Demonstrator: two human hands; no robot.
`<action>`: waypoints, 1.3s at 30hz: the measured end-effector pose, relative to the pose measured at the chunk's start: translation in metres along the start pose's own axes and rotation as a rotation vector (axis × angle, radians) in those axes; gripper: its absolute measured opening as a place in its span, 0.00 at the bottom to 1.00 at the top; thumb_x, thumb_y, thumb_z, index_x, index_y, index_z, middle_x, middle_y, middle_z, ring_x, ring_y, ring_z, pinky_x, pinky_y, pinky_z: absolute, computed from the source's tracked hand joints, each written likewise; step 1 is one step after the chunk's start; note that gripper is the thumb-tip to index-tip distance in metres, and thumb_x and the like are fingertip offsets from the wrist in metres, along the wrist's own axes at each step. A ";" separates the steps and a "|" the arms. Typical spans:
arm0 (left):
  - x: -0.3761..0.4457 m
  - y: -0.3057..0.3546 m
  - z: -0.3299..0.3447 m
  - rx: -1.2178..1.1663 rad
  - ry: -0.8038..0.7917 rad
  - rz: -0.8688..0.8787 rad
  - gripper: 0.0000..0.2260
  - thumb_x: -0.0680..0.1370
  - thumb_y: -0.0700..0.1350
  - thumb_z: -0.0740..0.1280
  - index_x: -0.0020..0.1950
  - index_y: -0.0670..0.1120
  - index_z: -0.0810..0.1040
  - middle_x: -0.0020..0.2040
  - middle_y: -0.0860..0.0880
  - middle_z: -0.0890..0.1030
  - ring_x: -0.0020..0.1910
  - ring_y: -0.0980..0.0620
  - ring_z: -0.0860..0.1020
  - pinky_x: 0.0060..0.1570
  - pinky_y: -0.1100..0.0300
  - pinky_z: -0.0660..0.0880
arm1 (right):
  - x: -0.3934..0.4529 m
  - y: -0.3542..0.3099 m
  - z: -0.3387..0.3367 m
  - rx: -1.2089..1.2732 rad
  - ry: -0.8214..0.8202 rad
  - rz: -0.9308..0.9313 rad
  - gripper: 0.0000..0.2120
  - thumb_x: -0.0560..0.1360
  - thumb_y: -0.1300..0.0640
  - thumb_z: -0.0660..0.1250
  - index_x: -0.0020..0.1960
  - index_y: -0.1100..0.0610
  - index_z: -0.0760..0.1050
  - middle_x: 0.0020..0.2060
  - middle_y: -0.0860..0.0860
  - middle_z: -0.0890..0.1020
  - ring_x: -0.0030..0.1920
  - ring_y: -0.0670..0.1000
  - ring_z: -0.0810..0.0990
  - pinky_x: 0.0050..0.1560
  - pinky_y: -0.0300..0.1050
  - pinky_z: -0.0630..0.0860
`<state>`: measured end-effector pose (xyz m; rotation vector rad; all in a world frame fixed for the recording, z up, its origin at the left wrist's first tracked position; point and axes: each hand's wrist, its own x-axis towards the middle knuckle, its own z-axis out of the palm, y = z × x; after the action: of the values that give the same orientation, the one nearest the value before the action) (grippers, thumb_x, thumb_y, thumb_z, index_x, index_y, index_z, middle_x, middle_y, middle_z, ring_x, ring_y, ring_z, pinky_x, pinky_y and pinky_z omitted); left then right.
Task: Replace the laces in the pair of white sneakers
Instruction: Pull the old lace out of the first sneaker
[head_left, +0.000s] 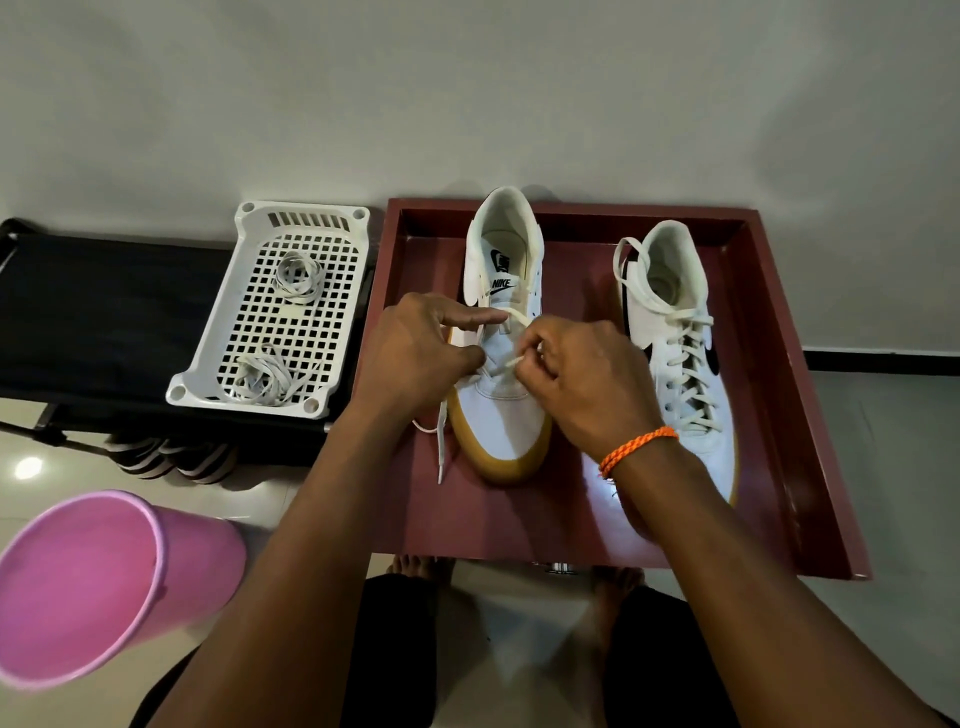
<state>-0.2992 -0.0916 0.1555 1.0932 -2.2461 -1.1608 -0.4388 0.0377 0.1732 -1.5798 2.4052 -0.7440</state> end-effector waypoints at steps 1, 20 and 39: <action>0.000 0.000 0.000 -0.001 -0.001 -0.006 0.23 0.68 0.36 0.77 0.55 0.61 0.89 0.39 0.68 0.81 0.36 0.39 0.79 0.35 0.43 0.79 | 0.003 0.005 -0.005 0.037 0.039 0.027 0.05 0.76 0.50 0.69 0.48 0.50 0.82 0.32 0.48 0.80 0.38 0.55 0.81 0.39 0.51 0.78; 0.000 0.001 0.001 -0.049 0.003 -0.048 0.22 0.69 0.36 0.77 0.55 0.60 0.89 0.39 0.64 0.82 0.31 0.57 0.75 0.35 0.50 0.77 | 0.002 0.006 -0.003 0.102 0.003 -0.001 0.07 0.75 0.49 0.66 0.45 0.50 0.80 0.24 0.44 0.72 0.33 0.49 0.75 0.37 0.50 0.76; -0.002 0.002 0.001 -0.038 0.004 -0.038 0.23 0.69 0.35 0.76 0.55 0.60 0.89 0.41 0.61 0.84 0.30 0.58 0.77 0.34 0.54 0.77 | -0.002 0.002 0.005 -0.026 -0.054 -0.069 0.07 0.82 0.50 0.63 0.54 0.49 0.79 0.37 0.48 0.81 0.43 0.55 0.82 0.37 0.47 0.68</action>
<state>-0.2998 -0.0892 0.1570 1.1270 -2.2003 -1.2098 -0.4381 0.0383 0.1674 -1.6787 2.3426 -0.6751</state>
